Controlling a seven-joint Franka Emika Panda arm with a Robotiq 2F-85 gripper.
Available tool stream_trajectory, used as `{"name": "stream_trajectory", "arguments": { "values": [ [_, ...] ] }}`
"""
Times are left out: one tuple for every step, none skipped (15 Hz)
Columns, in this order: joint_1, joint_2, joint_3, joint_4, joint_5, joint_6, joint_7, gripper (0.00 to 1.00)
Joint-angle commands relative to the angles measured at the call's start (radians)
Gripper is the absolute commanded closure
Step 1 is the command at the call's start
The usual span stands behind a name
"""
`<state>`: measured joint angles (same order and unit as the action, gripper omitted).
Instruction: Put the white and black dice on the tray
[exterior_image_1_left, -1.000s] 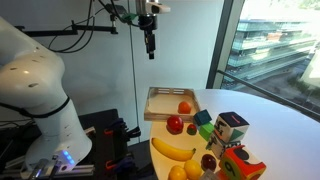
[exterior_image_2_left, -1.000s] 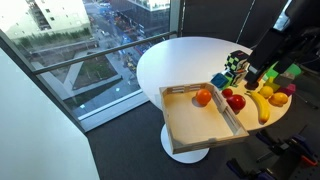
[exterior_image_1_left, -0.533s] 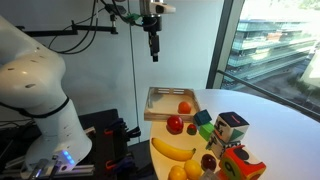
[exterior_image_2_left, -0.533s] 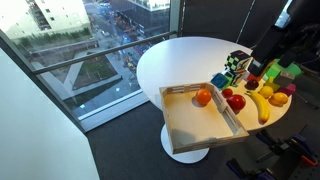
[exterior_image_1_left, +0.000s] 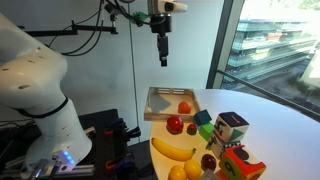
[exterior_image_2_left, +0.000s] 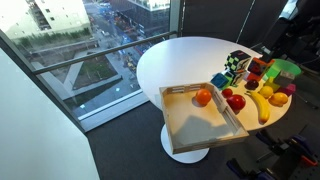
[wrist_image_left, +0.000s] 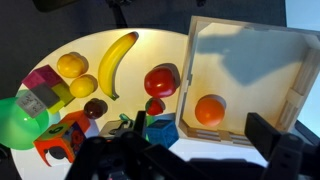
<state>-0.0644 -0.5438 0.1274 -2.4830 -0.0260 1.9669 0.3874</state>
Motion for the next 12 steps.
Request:
{"name": "stream_trajectory", "arguments": {
  "values": [
    [-0.019, 0.022, -0.045, 0.031, -0.016, 0.015, -0.03, 0.0],
    [-0.023, 0.027, -0.062, 0.034, -0.01, 0.027, -0.044, 0.0],
    [-0.026, 0.032, -0.077, 0.037, -0.006, 0.037, -0.058, 0.0],
    [-0.029, 0.039, -0.091, 0.04, -0.006, 0.053, -0.074, 0.0],
    [-0.032, 0.046, -0.103, 0.044, -0.009, 0.068, -0.087, 0.0],
    [-0.038, 0.054, -0.111, 0.049, -0.019, 0.084, -0.095, 0.0],
    [-0.046, 0.065, -0.119, 0.055, -0.027, 0.096, -0.1, 0.0],
    [-0.056, 0.075, -0.124, 0.061, -0.039, 0.111, -0.103, 0.0],
    [-0.067, 0.086, -0.128, 0.067, -0.051, 0.124, -0.103, 0.0],
    [-0.081, 0.097, -0.13, 0.07, -0.073, 0.144, -0.096, 0.0],
    [-0.093, 0.108, -0.134, 0.074, -0.091, 0.161, -0.092, 0.0],
    [-0.104, 0.121, -0.137, 0.08, -0.108, 0.172, -0.085, 0.0]
  ]
}}
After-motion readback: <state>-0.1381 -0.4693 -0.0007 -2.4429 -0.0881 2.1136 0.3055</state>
